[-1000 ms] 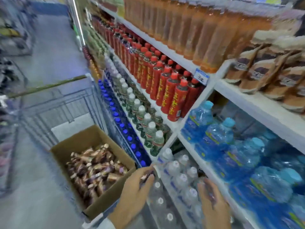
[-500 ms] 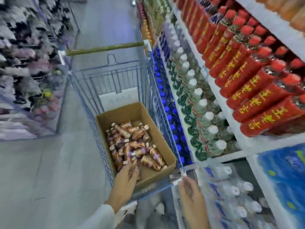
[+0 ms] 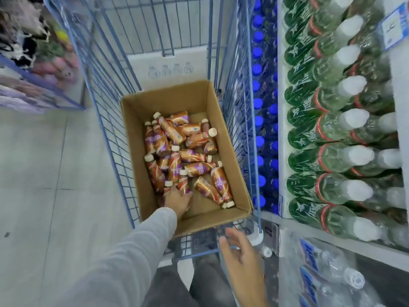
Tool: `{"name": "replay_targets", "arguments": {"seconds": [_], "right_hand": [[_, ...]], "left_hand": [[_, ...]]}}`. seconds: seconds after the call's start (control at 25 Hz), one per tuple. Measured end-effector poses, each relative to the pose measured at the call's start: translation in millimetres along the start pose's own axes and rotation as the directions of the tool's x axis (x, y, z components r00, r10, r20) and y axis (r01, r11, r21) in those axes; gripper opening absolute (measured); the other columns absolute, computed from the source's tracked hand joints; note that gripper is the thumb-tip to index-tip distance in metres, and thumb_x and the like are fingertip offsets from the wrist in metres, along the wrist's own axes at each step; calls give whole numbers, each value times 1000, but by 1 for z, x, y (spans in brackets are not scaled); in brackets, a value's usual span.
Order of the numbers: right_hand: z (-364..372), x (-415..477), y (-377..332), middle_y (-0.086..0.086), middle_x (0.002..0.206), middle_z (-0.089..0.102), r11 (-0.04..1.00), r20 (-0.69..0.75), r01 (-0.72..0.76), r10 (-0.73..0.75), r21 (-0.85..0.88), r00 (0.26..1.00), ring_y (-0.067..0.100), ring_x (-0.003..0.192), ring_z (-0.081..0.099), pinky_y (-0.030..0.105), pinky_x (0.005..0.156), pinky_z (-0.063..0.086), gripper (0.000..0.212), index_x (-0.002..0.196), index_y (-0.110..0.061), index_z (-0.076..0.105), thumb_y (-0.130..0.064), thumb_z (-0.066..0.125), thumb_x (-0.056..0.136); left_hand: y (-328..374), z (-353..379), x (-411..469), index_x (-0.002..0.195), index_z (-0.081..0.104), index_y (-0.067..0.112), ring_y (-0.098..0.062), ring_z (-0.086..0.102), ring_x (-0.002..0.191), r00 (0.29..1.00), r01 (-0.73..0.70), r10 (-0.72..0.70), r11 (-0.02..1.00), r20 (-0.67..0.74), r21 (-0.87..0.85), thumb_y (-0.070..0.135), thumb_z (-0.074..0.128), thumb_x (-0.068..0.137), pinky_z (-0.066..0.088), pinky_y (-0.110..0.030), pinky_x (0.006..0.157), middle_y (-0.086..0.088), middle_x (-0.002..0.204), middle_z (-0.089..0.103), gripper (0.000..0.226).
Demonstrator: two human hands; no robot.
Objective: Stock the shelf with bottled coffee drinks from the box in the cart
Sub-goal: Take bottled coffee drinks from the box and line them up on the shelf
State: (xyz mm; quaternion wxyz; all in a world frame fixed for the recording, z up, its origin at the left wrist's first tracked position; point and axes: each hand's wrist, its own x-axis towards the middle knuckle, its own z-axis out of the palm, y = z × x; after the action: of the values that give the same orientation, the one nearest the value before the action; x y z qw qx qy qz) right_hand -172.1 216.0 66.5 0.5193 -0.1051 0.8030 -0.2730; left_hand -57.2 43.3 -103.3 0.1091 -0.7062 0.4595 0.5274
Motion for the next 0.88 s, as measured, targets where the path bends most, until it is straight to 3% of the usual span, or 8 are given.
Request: {"name": "replay_targets", "arguments": {"seconds": [0.2, 0.32, 0.48, 0.56, 0.64, 0.76, 0.8, 0.88], "right_hand": [[-8, 27, -9, -32, 115, 65, 999, 5, -14, 14, 40, 1000, -12, 111, 58, 21, 98, 47, 28, 117, -42, 66, -50, 64, 90], [-10, 39, -22, -36, 111, 64, 997, 39, -35, 32, 74, 999, -14, 108, 59, 9, 89, 48, 20, 113, -42, 66, -42, 65, 94], [-8, 58, -46, -31, 111, 67, 991, 121, -58, 43, 124, 992, -12, 105, 61, 13, 86, 48, 15, 110, -43, 68, -44, 65, 95], [2, 84, -51, -19, 111, 72, 961, 150, -167, 136, 221, 979, -4, 103, 66, 22, 88, 51, 14, 109, -37, 70, -39, 66, 95], [23, 122, -56, 0, 118, 71, 856, 247, -385, 313, 344, 917, 13, 108, 68, 30, 87, 54, 29, 122, -20, 65, -33, 66, 97], [60, 181, -51, 19, 141, 53, 544, 410, -646, 502, 535, 762, 33, 130, 53, 41, 104, 48, 59, 145, -4, 42, -29, 66, 97], [70, 200, -46, 22, 147, 47, 547, 368, -645, 537, 533, 759, 36, 135, 48, 38, 105, 48, 60, 147, -2, 39, -25, 65, 98], [89, 229, -25, 19, 147, 48, 691, 306, -596, 511, 410, 803, 36, 134, 49, 26, 92, 52, 58, 147, -4, 41, -21, 66, 97]], "left_hand": [[6, 37, 51, 145, 37, 2, -39, 46, 135, 990, 77, -20, 910, -141, 407, 46, 68, 92, 40, -46, 111, -23, 148, 43, 75], [5, 57, 54, 149, 26, 2, -41, 39, 141, 985, 99, -17, 872, -171, 479, 35, 72, 91, 39, -44, 111, -25, 155, 31, 82], [4, 48, 44, 155, 15, 10, -40, 47, 137, 997, 27, -6, 962, -76, 273, 26, 65, 97, 42, -47, 110, -20, 151, 43, 78], [4, 25, 25, 146, 29, 21, -34, 56, 126, 996, -45, 52, 994, -66, 101, 32, 70, 92, 47, -47, 108, -12, 134, 57, 68], [1, -2, -6, 132, 40, 33, -23, 64, 111, 986, -120, 108, 989, -129, -88, 38, 77, 84, 53, -41, 99, 2, 118, 62, 61], [-14, -41, -54, 136, 46, 42, -8, 64, 104, 970, -183, 129, 945, -206, -271, 38, 85, 79, 56, -32, 89, 13, 119, 63, 69], [-19, -48, -66, 137, 47, 44, -10, 65, 105, 972, -176, 109, 925, -209, -336, 35, 86, 79, 59, -32, 86, 13, 121, 63, 70], [-36, -62, -85, 138, 48, 45, -15, 64, 109, 975, -137, 42, 886, -219, -443, 28, 86, 81, 62, -37, 83, 11, 126, 61, 71]]}}
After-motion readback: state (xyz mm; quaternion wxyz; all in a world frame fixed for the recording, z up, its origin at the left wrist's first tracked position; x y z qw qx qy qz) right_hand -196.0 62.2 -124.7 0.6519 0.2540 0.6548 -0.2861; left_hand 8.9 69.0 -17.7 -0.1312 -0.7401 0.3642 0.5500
